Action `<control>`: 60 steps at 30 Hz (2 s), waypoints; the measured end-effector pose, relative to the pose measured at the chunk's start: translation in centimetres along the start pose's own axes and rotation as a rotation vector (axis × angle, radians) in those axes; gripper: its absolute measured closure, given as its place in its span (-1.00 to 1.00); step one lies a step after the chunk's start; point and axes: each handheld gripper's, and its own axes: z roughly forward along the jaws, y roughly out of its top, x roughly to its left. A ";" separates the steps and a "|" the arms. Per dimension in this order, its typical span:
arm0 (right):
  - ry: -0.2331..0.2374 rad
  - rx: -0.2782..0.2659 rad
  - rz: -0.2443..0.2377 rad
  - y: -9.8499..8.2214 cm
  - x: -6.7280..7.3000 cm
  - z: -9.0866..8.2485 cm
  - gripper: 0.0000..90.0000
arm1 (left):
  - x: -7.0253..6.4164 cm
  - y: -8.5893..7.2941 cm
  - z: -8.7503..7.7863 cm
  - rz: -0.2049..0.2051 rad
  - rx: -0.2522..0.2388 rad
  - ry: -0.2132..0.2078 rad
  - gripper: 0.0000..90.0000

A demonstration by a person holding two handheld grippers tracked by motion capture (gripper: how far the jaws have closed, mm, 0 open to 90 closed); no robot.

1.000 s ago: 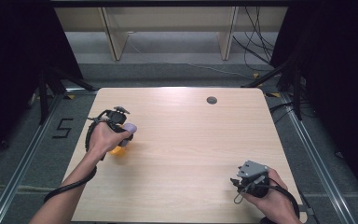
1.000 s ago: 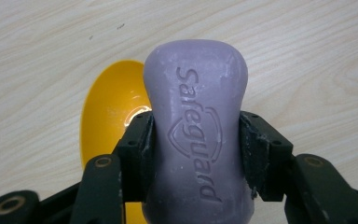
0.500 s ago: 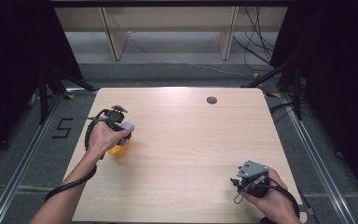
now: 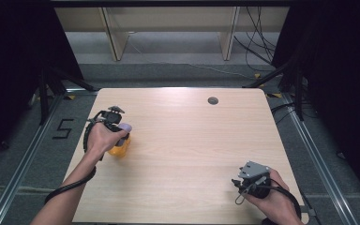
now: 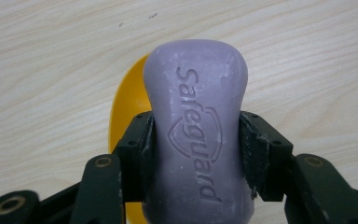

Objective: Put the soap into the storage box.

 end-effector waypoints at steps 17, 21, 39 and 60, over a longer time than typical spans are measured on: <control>0.004 0.002 0.004 0.0 0.0 0.1 0.11 | 0.6 -0.5 0.4 -0.018 0.004 0.014 0.07; 0.006 0.002 0.004 0.0 0.0 0.1 0.11 | 0.6 -0.6 0.5 -0.016 0.000 0.016 0.07; 0.010 0.004 0.009 0.0 0.0 0.1 0.11 | 0.8 -0.8 1.1 -0.008 0.017 0.024 0.07; 0.013 0.007 0.007 0.0 0.0 0.1 0.10 | 1.2 -0.9 1.5 -0.005 0.055 0.022 0.07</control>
